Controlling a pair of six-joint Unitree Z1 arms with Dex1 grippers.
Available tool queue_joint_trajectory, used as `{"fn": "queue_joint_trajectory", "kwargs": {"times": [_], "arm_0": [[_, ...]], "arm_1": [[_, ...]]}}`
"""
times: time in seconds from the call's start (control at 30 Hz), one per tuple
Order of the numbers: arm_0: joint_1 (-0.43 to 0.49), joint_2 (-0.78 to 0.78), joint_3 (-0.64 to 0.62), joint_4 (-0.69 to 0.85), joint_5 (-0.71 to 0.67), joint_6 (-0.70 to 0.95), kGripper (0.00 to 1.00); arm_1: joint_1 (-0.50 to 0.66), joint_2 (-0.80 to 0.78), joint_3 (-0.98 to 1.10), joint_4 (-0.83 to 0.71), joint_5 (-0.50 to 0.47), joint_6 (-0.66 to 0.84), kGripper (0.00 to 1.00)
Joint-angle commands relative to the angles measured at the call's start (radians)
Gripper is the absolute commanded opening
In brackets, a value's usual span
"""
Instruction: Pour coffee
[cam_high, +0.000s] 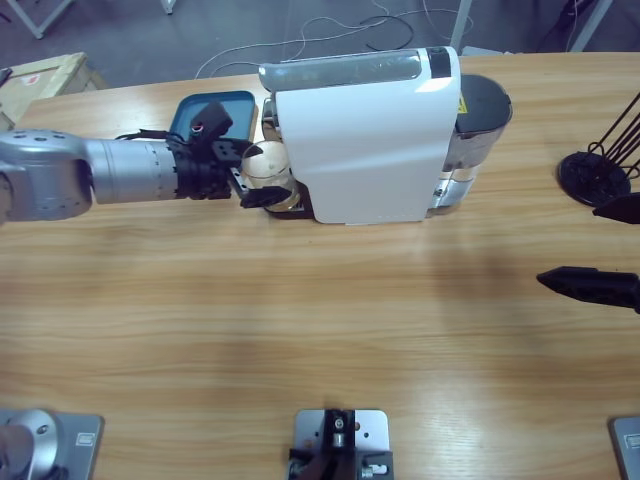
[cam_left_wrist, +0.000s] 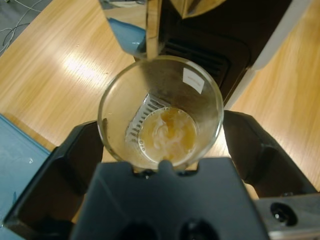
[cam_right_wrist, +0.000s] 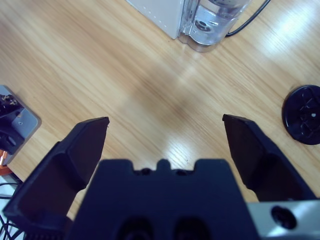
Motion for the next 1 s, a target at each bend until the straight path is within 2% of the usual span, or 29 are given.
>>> {"fn": "queue_joint_trajectory", "kwargs": {"times": [0.03,0.07,0.1,0.13,0.2,0.23,0.27,0.43,0.67,0.77,1.0], "arm_0": [[-0.008,0.054,-0.001,-0.013,-0.011,-0.001,0.47],[-0.008,0.055,-0.002,-0.013,-0.012,0.001,0.33],[-0.008,0.055,-0.002,-0.013,-0.012,0.001,0.233],[-0.008,0.055,-0.001,-0.013,-0.011,0.002,0.181],[-0.011,0.053,0.003,-0.013,-0.008,0.002,0.168],[-0.013,0.051,0.007,-0.013,-0.006,0.002,0.056],[-0.014,0.047,0.012,-0.013,-0.003,0.002,0.0],[0.006,-0.019,0.079,-0.043,0.039,-0.004,0.0],[0.149,-0.166,0.102,-0.039,0.122,-0.058,0.0],[0.212,-0.145,0.075,-0.039,0.17,-0.109,0.0],[0.303,0.027,-0.081,-0.017,0.259,-0.24,0.0]], "arm_1": [[-0.009,0.034,0.001,0.01,0.001,-0.018,1.0],[-0.009,0.034,0.001,0.01,0.001,-0.018,1.0],[-0.009,0.034,0.001,0.01,0.001,-0.018,1.0],[-0.009,0.033,0.001,0.01,0.001,-0.018,1.0],[-0.01,0.031,0.001,0.01,0.001,-0.018,1.0],[-0.011,0.032,0.001,0.01,0.001,-0.018,1.0],[-0.012,0.033,0.001,0.01,0.001,-0.018,1.0],[-0.013,0.03,0.003,0.01,0.001,-0.018,1.0],[-0.013,0.026,0.003,0.01,-0.001,-0.018,1.0],[-0.013,0.022,0.004,0.008,-0.002,-0.018,1.0],[-0.013,0.032,0.001,0.01,-0.001,-0.018,1.0]]}}
